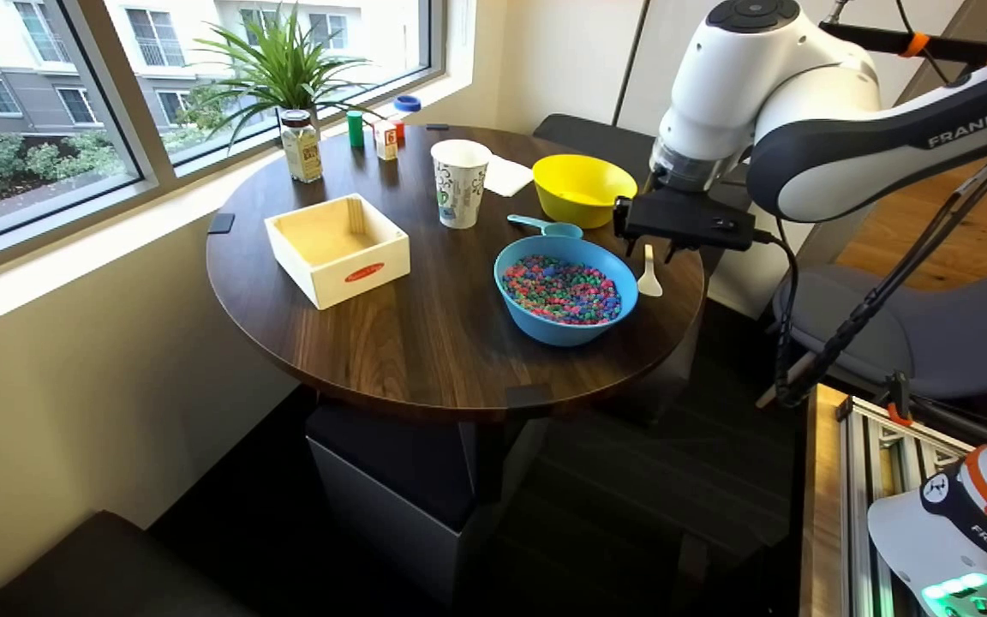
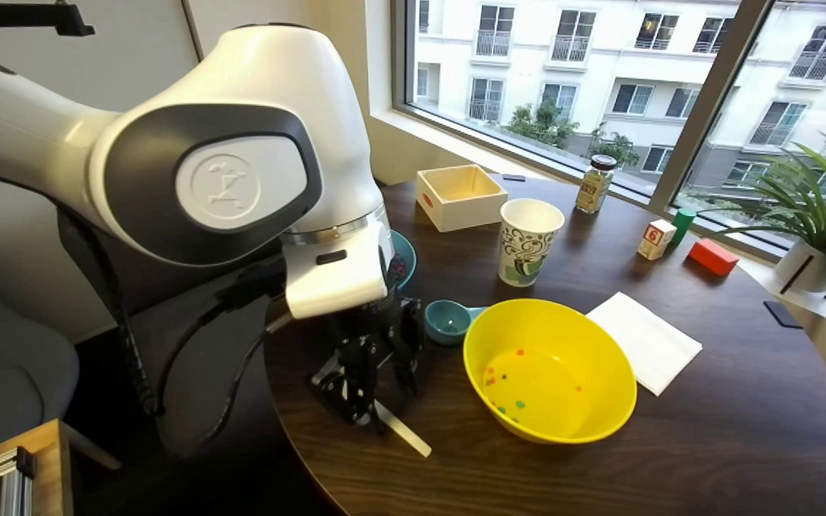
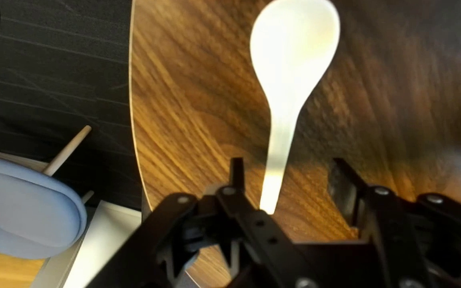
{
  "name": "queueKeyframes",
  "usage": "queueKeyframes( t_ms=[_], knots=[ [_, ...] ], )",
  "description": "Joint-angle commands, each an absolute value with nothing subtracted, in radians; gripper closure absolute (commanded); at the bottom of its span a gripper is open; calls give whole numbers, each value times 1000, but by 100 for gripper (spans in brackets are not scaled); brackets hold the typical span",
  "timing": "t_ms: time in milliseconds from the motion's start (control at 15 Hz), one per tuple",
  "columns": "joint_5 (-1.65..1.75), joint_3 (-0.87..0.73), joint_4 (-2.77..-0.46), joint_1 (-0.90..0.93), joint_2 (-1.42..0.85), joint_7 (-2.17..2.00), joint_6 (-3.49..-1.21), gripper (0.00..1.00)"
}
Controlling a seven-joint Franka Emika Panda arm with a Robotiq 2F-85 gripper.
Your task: Use the spoon to take one scoop from the blue bowl, empty it into the measuring cup and then take another scoop and empty into the yellow bowl
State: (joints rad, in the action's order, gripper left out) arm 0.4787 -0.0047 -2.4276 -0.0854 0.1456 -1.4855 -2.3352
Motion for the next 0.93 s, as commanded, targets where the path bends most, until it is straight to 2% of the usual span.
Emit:
queueKeyframes(
  t_ms=[0, 67, 133, 400, 867],
  knots=[
    [479, 7, -2419, -88, 183, -1473, -2304, 10],
    [467, 8, -2415, -86, 195, -1459, -2298, 2],
    [463, 10, -2411, -84, 207, -1445, -2284, 0],
    [434, 22, -2377, -78, 260, -1356, -2158, 0],
    [430, 38, -2345, -79, 353, -1222, -2069, 0]
  ],
)
